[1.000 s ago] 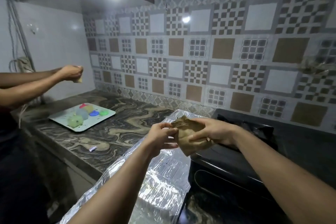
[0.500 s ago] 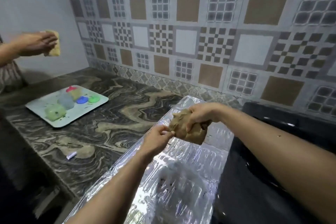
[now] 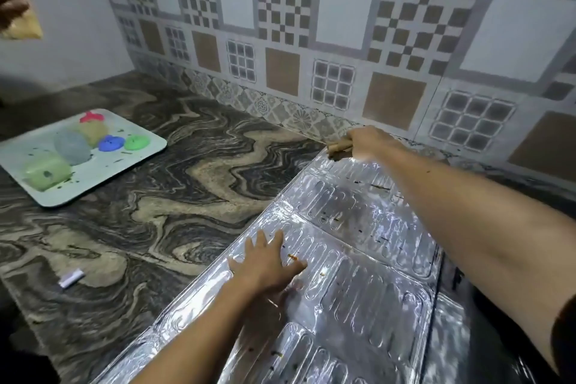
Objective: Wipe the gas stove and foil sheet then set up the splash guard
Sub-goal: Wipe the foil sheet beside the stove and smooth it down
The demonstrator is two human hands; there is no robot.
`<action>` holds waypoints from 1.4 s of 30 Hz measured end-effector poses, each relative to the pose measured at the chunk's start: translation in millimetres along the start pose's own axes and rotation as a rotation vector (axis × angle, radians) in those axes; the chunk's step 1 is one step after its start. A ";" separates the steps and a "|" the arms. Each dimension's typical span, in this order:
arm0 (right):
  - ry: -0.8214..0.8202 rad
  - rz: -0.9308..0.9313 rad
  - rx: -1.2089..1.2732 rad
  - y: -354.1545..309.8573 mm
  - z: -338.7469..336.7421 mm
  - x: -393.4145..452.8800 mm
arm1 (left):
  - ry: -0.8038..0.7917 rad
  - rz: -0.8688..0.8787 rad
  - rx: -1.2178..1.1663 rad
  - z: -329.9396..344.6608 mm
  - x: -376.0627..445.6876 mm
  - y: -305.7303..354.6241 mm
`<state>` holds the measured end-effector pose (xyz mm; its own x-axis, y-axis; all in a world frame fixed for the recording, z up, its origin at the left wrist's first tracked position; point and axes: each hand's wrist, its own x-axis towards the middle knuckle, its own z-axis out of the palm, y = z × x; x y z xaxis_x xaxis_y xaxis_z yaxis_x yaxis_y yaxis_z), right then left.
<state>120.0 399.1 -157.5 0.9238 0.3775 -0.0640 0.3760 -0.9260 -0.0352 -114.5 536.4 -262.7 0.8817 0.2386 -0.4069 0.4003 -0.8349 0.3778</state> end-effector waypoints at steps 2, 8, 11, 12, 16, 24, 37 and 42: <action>0.019 -0.016 0.065 -8.4 15.2 15.0 | -0.027 -0.021 0.018 3.4 0.8 3.6; -0.211 -0.160 -0.045 -11.3 74.2 17.2 | -0.062 -0.079 0.046 8.6 3.9 9.3; -0.244 -0.097 -0.099 21.7 73.9 16.9 | -0.069 -0.102 0.061 9.5 6.3 9.0; -0.268 -0.054 -0.168 34.8 70.8 17.5 | -0.075 -0.106 0.070 9.4 6.3 9.7; -0.447 0.160 -0.464 59.7 45.6 -9.4 | -0.089 -0.118 0.072 9.7 6.1 11.3; -0.322 0.138 -0.273 35.8 1.2 7.5 | -0.086 -0.118 0.080 10.0 6.0 13.6; -0.337 0.323 -0.286 77.8 42.1 -9.8 | -0.089 -0.110 0.072 12.2 9.3 12.5; -0.584 0.277 0.072 42.9 5.1 -4.9 | -0.105 -0.094 0.060 16.5 17.3 7.2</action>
<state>131.3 357.6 -163.7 0.7869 0.0862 -0.6111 0.1050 -0.9945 -0.0050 -100.4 526.4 -280.7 0.8088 0.2666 -0.5241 0.4615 -0.8401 0.2849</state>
